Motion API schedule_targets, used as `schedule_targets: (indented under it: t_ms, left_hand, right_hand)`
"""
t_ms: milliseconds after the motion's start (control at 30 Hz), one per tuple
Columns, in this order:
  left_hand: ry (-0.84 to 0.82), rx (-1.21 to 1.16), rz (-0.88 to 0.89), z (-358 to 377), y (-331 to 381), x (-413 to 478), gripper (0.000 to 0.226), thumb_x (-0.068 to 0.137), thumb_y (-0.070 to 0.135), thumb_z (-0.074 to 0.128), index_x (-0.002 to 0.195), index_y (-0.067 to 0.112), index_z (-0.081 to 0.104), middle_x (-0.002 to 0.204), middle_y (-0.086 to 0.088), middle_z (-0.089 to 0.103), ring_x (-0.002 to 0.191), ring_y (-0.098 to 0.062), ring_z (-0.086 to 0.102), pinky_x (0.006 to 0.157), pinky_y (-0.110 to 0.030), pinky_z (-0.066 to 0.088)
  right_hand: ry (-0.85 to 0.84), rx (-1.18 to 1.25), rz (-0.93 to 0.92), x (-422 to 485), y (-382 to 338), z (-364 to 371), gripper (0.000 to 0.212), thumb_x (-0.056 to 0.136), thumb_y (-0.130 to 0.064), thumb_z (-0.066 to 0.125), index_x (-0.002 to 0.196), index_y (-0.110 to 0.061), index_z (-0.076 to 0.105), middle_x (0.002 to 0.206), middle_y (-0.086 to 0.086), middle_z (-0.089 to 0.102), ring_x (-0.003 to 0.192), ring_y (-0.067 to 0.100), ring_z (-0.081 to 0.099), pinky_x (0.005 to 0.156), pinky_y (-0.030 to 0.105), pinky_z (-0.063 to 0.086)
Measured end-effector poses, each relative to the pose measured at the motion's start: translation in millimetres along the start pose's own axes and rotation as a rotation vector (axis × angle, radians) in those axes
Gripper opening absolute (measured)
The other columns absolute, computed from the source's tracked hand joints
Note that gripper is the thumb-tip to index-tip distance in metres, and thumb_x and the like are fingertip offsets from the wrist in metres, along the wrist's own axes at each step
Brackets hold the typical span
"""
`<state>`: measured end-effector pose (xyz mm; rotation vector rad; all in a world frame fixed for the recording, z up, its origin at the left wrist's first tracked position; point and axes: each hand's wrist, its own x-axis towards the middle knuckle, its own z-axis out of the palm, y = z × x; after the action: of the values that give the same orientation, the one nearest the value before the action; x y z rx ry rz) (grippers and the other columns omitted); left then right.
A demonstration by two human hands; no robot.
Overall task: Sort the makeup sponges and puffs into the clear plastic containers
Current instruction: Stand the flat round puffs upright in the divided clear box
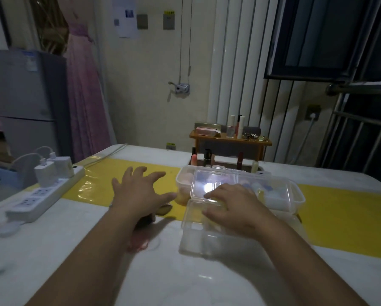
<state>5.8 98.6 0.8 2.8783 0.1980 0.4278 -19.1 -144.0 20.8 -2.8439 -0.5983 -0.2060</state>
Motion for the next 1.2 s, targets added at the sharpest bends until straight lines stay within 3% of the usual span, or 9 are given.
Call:
schedule_targets:
  t_ms: [100,200,300,400,600,933,1067,1200]
  left_hand:
    - [-0.32,0.01,0.001,12.1,-28.9,5.5,0.106,0.044,0.1,0.053,0.14,0.066,0.023,0.164,0.0,0.01,0.151,-0.032,0.0,0.112,-0.068,0.017]
    - [-0.365,-0.024,-0.005,23.5,-38.1,8.3,0.116,0.023,0.104,0.05,0.132,0.068,0.032,0.157,0.001,0.031,0.146,-0.029,0.022,0.109,-0.056,0.034]
    - [-0.303,-0.017,-0.029,22.8,-30.4,7.6,0.086,0.038,0.092,0.058,0.117,0.06,0.052,0.118,0.01,0.055,0.116,-0.021,0.051,0.095,-0.044,0.045]
    - [-0.205,-0.075,-0.031,24.4,-27.4,8.3,0.059,0.049,0.082,0.062,0.101,0.053,0.064,0.098,0.013,0.06,0.098,-0.019,0.056,0.084,-0.038,0.049]
    - [-0.133,-0.122,0.002,24.0,-21.3,7.8,0.035,0.066,0.045,0.074,0.101,0.038,0.072,0.092,0.01,0.066,0.085,-0.017,0.06,0.07,-0.026,0.049]
    - [-0.106,-0.124,0.068,25.7,-7.3,10.0,0.024,0.076,0.043,0.071,0.083,0.02,0.075,0.077,0.0,0.069,0.076,-0.02,0.063,0.064,-0.034,0.05]
    - [-0.136,-0.157,0.147,25.6,17.7,4.5,0.012,0.074,0.038,0.068,0.071,0.026,0.07,0.064,0.005,0.061,0.065,-0.015,0.057,0.051,-0.025,0.037]
    - [-0.13,0.007,0.199,21.4,23.1,4.4,0.015,0.074,0.048,0.066,0.078,0.033,0.063,0.075,0.01,0.056,0.076,-0.014,0.055,0.058,-0.026,0.036]
  right_hand:
    - [0.011,0.027,0.0,-2.1,1.7,6.5,0.049,0.092,-0.062,0.046,0.136,-0.041,0.052,0.14,-0.015,0.047,0.132,0.016,0.037,0.11,0.042,0.026]
    - [0.011,0.026,-0.005,-4.5,3.0,9.6,0.048,0.093,-0.062,0.045,0.137,-0.043,0.05,0.143,-0.017,0.044,0.133,0.014,0.035,0.109,0.04,0.025]
    - [0.007,0.03,-0.002,-3.3,4.3,11.0,0.048,0.093,-0.062,0.044,0.137,-0.043,0.05,0.143,-0.018,0.043,0.133,0.013,0.034,0.109,0.04,0.025]
    - [0.007,0.048,-0.005,-3.6,3.8,11.0,0.047,0.093,-0.062,0.044,0.136,-0.043,0.051,0.144,-0.017,0.043,0.133,0.013,0.033,0.108,0.04,0.025]
    - [0.011,0.022,0.013,-1.7,6.2,9.9,0.047,0.091,-0.065,0.047,0.133,-0.045,0.053,0.144,-0.02,0.043,0.134,0.013,0.032,0.107,0.041,0.024]
    - [0.002,0.04,0.015,-3.7,6.0,10.8,0.048,0.091,-0.065,0.047,0.134,-0.044,0.052,0.144,-0.021,0.042,0.134,0.012,0.031,0.108,0.04,0.023]
    - [0.0,0.05,0.015,-5.4,5.1,10.0,0.049,0.091,-0.065,0.047,0.135,-0.044,0.051,0.145,-0.021,0.041,0.134,0.012,0.031,0.109,0.042,0.023]
    - [-0.001,0.055,0.013,-8.1,4.4,8.9,0.05,0.091,-0.064,0.047,0.136,-0.043,0.05,0.146,-0.02,0.041,0.135,0.013,0.031,0.11,0.041,0.024]
